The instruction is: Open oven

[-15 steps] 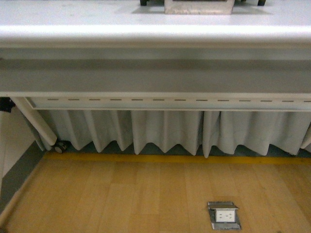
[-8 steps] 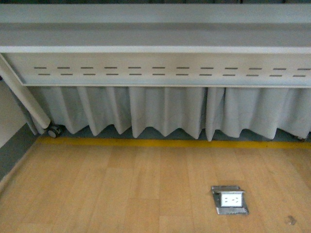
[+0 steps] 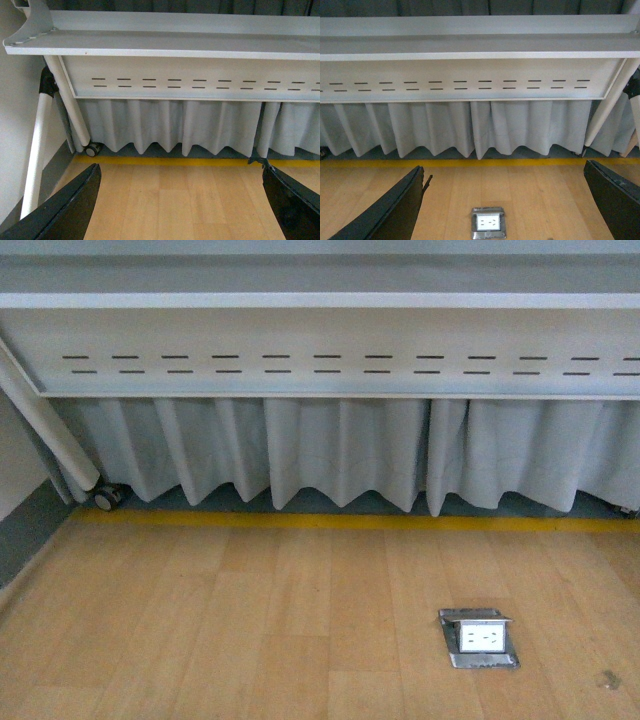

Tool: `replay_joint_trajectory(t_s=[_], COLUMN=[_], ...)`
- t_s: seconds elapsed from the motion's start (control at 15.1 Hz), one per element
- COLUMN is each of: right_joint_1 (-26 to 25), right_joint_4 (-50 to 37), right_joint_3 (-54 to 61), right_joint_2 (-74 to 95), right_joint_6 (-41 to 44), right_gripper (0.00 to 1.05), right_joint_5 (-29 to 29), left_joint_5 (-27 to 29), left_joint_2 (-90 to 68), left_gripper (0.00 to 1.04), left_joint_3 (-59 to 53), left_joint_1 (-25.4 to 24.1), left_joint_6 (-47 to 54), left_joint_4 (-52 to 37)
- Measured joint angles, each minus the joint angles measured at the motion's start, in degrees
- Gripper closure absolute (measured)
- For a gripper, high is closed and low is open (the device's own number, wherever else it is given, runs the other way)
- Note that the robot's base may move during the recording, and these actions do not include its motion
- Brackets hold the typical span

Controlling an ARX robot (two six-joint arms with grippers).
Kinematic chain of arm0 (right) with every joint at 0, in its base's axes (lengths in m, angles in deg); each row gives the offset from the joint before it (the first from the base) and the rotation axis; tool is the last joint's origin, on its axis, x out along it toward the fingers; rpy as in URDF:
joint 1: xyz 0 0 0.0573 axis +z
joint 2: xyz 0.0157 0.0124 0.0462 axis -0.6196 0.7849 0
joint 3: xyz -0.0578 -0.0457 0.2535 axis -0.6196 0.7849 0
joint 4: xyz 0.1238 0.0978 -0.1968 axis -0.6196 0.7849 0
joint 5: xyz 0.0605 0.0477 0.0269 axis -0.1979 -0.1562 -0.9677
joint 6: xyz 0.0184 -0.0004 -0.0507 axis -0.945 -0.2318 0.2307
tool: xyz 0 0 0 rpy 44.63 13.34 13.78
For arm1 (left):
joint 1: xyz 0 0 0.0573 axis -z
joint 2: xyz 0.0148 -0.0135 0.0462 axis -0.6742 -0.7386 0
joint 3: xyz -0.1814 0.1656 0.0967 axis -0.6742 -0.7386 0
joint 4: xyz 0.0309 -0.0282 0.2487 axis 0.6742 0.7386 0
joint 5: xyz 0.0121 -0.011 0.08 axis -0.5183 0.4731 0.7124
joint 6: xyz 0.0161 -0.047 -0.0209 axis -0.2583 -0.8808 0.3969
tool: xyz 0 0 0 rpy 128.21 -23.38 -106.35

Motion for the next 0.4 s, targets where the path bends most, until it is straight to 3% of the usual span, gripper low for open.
replay_joint_trajectory(t_s=[0.4], right_joint_1=[0.0], right_joint_4=[0.0], right_joint_3=[0.0], right_joint_2=[0.0], right_joint_6=[0.0], right_gripper=[0.06], right_joint_5=[0.0], left_joint_5=[0.0], left_joint_2=[0.0], left_gripper=[0.07], left_joint_3=[0.0], left_joint_1=[0.0], left_joint_6=[0.0], left_joint_4=[0.0])
